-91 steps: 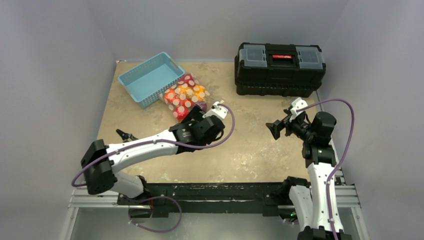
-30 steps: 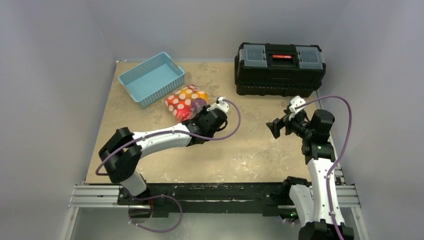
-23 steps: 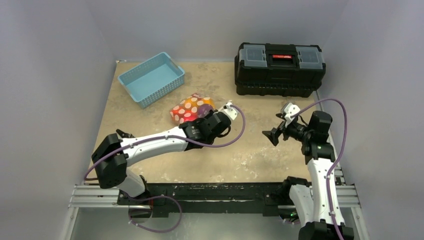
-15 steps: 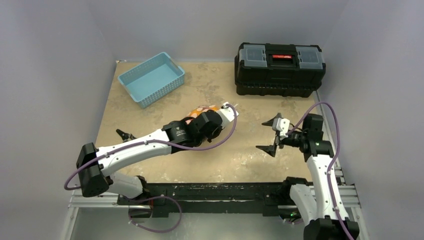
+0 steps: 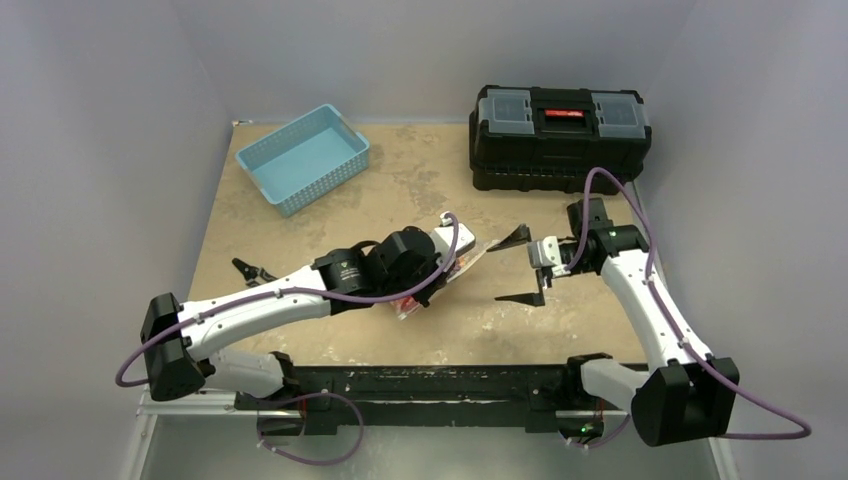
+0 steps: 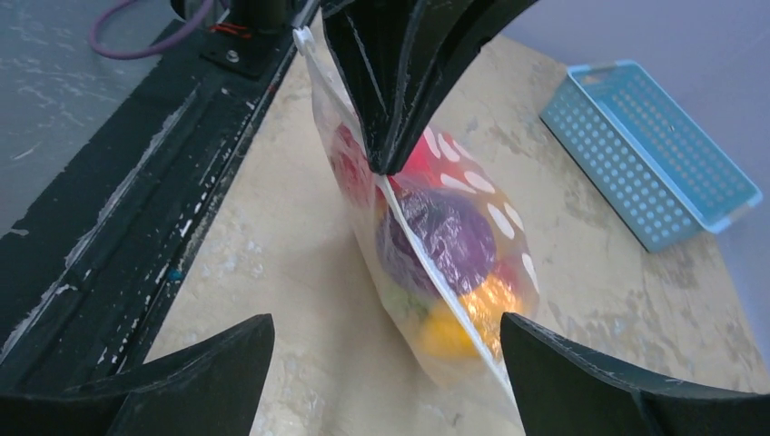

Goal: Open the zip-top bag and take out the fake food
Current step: Pick up the zipper food storage bag at the center of the board, then unzip the zipper food storage bag at the center of the board.

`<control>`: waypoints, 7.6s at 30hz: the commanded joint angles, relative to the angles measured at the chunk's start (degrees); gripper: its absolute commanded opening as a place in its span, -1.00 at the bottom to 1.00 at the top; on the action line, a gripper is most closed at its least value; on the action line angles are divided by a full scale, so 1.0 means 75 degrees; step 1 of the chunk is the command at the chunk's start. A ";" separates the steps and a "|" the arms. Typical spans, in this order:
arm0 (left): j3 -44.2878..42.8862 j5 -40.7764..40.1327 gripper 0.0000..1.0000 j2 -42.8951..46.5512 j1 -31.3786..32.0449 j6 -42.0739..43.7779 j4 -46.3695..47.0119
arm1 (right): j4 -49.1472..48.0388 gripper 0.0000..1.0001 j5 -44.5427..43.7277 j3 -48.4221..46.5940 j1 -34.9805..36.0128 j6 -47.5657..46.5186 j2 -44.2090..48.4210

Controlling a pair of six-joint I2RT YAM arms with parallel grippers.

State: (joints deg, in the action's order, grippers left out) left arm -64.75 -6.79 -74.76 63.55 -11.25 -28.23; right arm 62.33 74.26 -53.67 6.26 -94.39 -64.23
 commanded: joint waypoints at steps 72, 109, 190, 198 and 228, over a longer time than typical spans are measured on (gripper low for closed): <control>0.6691 0.0533 1.00 0.4788 0.0055 0.2994 0.7896 | -0.6062 -1.00 -0.1795 0.0838 -0.0026 0.8056 0.0797; 0.6817 -0.0675 -0.50 0.0306 -0.0082 0.2880 1.4576 | -0.6150 -1.00 -0.1693 0.0939 -0.0043 0.8075 0.0782; 0.4280 0.0720 -1.00 0.2554 -0.0473 0.0727 0.7846 | -0.3606 -1.00 -0.2912 -0.1741 0.3570 0.6915 -0.0356; 0.4444 0.0604 -1.00 0.2739 -0.0543 0.0688 0.7899 | -0.3693 -1.00 -0.3016 -0.1666 0.3540 0.7024 -0.0331; 0.4789 0.0413 -1.00 0.3236 -0.0737 0.0603 0.7831 | -0.3608 -1.00 -0.2969 -0.1516 0.2726 0.7083 0.0044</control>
State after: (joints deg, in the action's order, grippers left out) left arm -29.19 -2.92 -52.18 58.61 -5.45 26.68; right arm 35.16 53.04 -65.41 28.38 -41.32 -66.15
